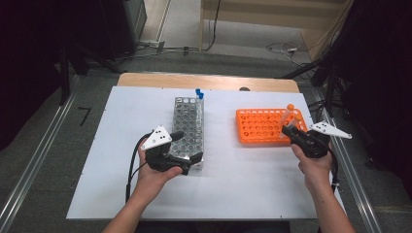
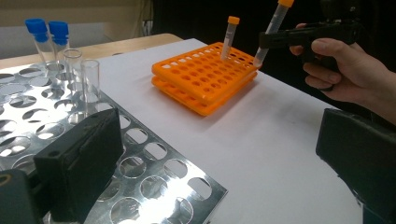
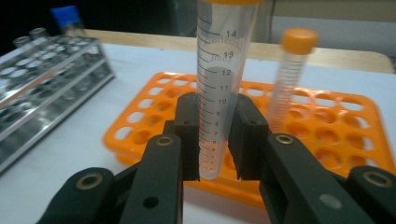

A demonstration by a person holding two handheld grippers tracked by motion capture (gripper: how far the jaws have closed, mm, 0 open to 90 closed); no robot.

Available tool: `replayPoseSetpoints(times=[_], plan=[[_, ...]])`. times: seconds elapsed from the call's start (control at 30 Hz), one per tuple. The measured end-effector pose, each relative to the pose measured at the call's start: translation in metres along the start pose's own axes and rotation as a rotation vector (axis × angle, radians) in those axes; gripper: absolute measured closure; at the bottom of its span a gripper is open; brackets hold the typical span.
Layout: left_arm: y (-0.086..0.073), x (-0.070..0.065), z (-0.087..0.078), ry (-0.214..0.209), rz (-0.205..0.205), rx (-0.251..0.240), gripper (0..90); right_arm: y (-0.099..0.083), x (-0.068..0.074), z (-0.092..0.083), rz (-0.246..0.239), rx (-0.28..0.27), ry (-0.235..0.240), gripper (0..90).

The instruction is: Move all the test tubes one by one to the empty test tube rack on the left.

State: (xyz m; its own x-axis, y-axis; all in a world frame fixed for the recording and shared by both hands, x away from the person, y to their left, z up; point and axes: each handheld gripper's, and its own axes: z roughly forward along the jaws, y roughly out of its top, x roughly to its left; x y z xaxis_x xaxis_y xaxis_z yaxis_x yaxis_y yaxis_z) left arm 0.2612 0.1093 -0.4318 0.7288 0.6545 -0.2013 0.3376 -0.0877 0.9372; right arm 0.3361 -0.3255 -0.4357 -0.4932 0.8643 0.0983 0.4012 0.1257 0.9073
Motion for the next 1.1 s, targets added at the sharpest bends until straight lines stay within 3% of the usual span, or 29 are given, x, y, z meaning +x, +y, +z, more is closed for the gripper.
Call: replayPoseSetpoints(times=[0.3,0.8,1.1], plan=[[0.0,-0.007,0.005,-0.015,0.01,0.0,0.8,-0.006,0.046,0.004,-0.069,0.023,0.135,72.8],[0.007,-0.024,0.012,-0.063,0.042,-0.004,3.9,-0.014,0.114,0.015,-0.17,0.068,0.314,72.8],[0.007,-0.03,0.015,-0.107,0.049,-0.018,13.8,-0.017,0.145,0.017,-0.222,0.09,0.393,72.8]])
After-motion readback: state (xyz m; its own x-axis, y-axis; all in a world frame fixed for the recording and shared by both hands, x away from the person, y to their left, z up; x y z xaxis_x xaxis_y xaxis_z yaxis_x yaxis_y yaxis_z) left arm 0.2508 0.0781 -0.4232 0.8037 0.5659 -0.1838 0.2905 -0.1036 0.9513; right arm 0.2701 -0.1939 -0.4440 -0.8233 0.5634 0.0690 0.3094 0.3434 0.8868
